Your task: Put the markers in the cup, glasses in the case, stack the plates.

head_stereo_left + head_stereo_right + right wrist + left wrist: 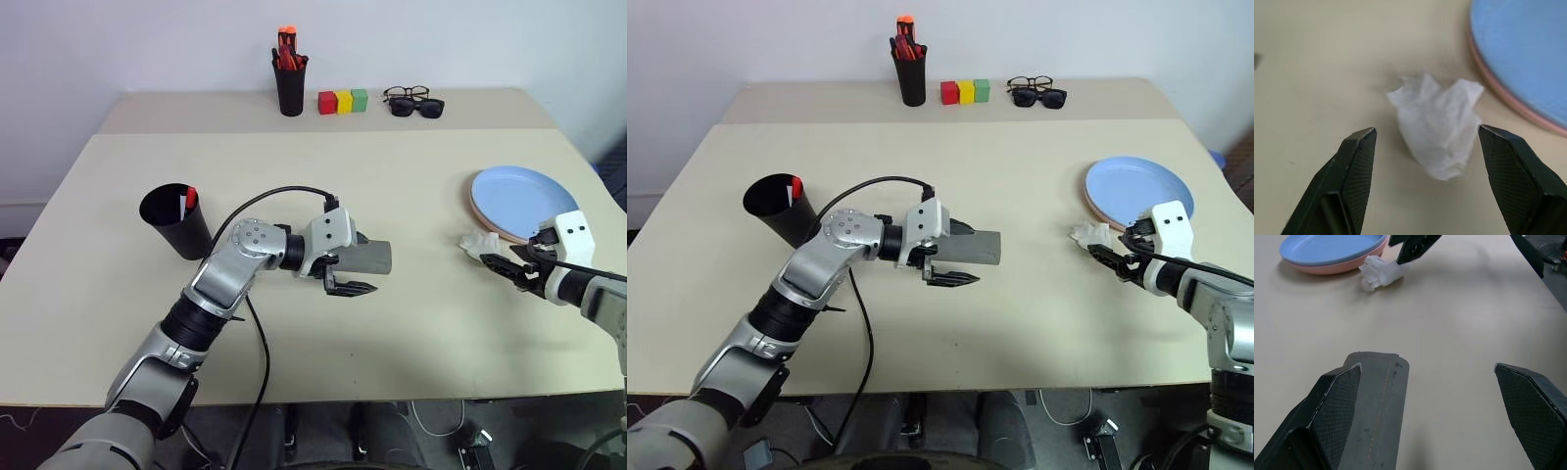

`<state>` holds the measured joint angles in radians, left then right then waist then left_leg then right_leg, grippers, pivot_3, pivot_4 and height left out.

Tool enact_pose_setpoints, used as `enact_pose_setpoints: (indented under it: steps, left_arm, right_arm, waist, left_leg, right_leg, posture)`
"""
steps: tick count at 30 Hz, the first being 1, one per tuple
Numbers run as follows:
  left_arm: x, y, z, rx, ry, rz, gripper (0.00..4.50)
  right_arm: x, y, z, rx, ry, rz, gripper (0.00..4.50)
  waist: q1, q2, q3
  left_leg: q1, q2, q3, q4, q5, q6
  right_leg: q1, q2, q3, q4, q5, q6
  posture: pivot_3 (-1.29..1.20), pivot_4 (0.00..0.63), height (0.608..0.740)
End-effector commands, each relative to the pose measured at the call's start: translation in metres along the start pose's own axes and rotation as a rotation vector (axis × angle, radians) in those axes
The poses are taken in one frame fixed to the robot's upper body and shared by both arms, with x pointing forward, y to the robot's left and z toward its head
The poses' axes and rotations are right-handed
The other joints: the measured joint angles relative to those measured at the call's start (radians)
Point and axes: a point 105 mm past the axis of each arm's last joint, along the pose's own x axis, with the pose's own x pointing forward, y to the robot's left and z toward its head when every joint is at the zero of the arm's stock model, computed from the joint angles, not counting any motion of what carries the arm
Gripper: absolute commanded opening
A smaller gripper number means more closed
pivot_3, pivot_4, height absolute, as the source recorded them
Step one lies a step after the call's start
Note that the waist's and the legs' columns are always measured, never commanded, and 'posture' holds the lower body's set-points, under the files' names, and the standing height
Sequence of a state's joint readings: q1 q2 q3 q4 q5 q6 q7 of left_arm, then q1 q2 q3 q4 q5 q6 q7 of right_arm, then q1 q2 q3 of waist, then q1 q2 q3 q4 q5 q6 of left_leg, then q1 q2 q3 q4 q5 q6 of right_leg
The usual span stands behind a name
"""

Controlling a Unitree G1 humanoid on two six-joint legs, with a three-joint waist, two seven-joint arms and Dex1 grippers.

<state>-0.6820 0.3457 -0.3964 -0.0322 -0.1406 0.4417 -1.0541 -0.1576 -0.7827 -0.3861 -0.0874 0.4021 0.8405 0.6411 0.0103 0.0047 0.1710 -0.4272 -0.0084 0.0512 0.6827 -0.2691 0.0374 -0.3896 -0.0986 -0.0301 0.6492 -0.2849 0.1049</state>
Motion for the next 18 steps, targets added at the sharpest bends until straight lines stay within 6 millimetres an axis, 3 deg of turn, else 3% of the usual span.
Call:
enact_pose_setpoints:
  steps: [1,4,9,12,15,18]
  left_arm:
    - [-0.005,0.005,0.011,0.043,-0.027,0.021,4.5]
    - [-0.008,0.006,0.01,0.037,-0.018,0.034,4.5]
    - [-0.011,0.006,0.007,0.031,-0.006,0.043,4.5]
    - [-0.011,0.006,0.007,0.025,-0.007,0.05,4.5]
    - [-0.01,0.005,0.007,0.018,-0.014,0.055,4.5]
    - [-0.009,0.004,0.006,0.013,-0.016,0.056,4.5]
  right_arm:
    - [0.012,-0.007,-0.001,-0.024,-0.02,-0.037,3.34]
    - [0.027,-0.02,-0.013,-0.039,0.013,-0.083,2.54]
    - [0.032,-0.025,-0.009,-0.079,-0.001,-0.085,0.13]
    - [0.026,-0.026,0.007,-0.135,-0.058,-0.109,0.05]
    - [0.016,-0.013,0.038,-0.144,-0.197,-0.052,0.05]
    - [0.009,-0.013,0.065,-0.134,-0.295,-0.057,0.05]
  waist:
    - [0.002,0.0,0.0]
    - [0.002,0.0,0.0]
    - [0.0,0.0,0.0]
    - [0.001,0.0,0.0]
    - [0.001,0.0,0.0]
    - [0.001,0.0,0.0]
  left_leg:
    - [0.0,0.0,0.0,0.0,0.0,0.0]
    - [0.0,-0.001,0.001,0.0,0.0,0.0]
    - [0.0,-0.001,0.001,0.0,0.0,0.0]
    - [0.0,-0.001,0.001,0.0,0.0,0.0]
    - [0.0,-0.001,0.001,0.0,0.0,0.0]
    - [0.0,-0.001,0.001,0.0,0.0,0.0]
  right_leg:
    - [0.0,0.0,0.0,0.0,0.0,0.0]
    - [0.0,0.001,0.0,0.0,0.0,0.0]
    - [0.0,0.002,0.0,0.0,0.0,0.0]
    - [0.0,0.002,0.0,0.0,0.0,0.0]
    - [0.0,0.002,0.0,0.0,0.0,0.0]
    - [0.0,0.002,0.0,0.0,0.0,0.0]
  posture:
    - [0.0,0.15,0.74]
    - [0.0,0.15,0.74]
    - [0.0,0.15,0.74]
    - [0.0,0.15,0.74]
    - [0.0,0.15,0.74]
    - [0.0,0.15,0.74]
